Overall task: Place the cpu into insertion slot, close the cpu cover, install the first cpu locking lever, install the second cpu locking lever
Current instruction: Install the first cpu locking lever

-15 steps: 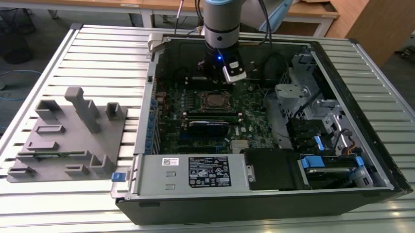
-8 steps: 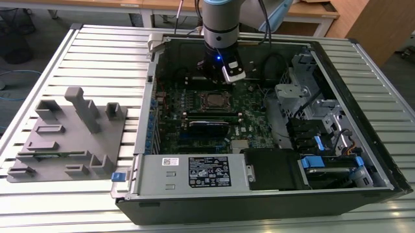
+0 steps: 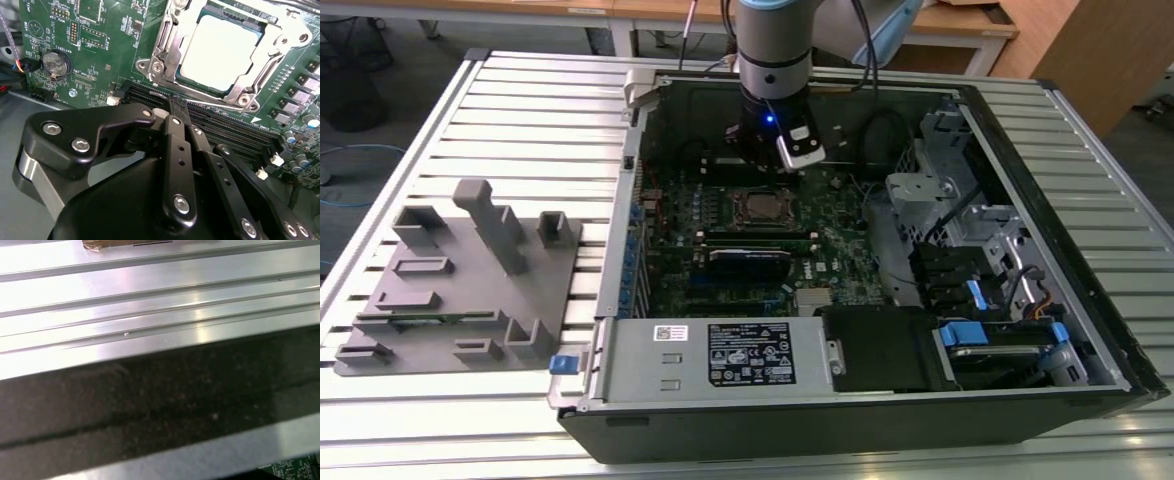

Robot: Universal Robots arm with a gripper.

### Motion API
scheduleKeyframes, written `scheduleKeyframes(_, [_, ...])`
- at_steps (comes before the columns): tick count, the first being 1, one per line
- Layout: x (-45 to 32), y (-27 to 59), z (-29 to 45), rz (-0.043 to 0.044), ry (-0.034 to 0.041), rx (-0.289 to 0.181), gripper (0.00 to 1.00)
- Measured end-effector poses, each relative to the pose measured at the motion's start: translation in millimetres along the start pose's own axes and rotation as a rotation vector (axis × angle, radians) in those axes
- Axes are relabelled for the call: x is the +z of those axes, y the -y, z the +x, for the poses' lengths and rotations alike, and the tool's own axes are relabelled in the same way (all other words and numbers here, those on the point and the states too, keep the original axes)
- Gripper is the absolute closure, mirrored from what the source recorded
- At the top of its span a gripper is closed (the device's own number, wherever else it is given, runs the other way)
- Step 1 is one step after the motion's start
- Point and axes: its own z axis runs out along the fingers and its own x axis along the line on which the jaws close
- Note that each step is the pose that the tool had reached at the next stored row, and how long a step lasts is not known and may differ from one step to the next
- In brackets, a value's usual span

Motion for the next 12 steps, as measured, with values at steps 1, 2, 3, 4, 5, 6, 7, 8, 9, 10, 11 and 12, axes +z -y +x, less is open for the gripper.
scheduleKeyframes(1, [0.0,0.0,0.0,0.0,0.0,0.0,0.89])
scheduleKeyframes(2, [0.1,-0.1,0.0,-0.0001,0.0001,0.0,0.89])
scheduleKeyframes(3, [0.1,-0.1,0.0,0.0,0.0002,0.0,0.89])
scheduleKeyframes(4, [0.1,-0.1,0.0,0.0,0.0003,0.0,0.89])
scheduleKeyframes(5, [0.2,-0.3,0.1,0.0001,0.0006,0.001,0.89])
scheduleKeyframes(6, [0.3,-0.5,0.1,0.0001,0.0008,0.001,0.89])
scheduleKeyframes(7, [0.3,-0.6,0.1,0.0,0.0009,0.001,0.89])
scheduleKeyframes(8, [0.3,-0.6,0.1,0.0,0.0009,0.001,0.89])
scheduleKeyframes(9, [0.4,-0.6,0.2,-0.0001,0.0009,0.001,0.89])
scheduleKeyframes(10, [0.5,-0.7,0.2,0.0,0.001,0.002,0.89])
scheduleKeyframes(11, [0.8,-0.7,0.2,-0.0001,0.0011,0.002,0.89])
scheduleKeyframes(12, [1.3,-0.6,0.2,-0.0001,0.0013,0.002,0.89])
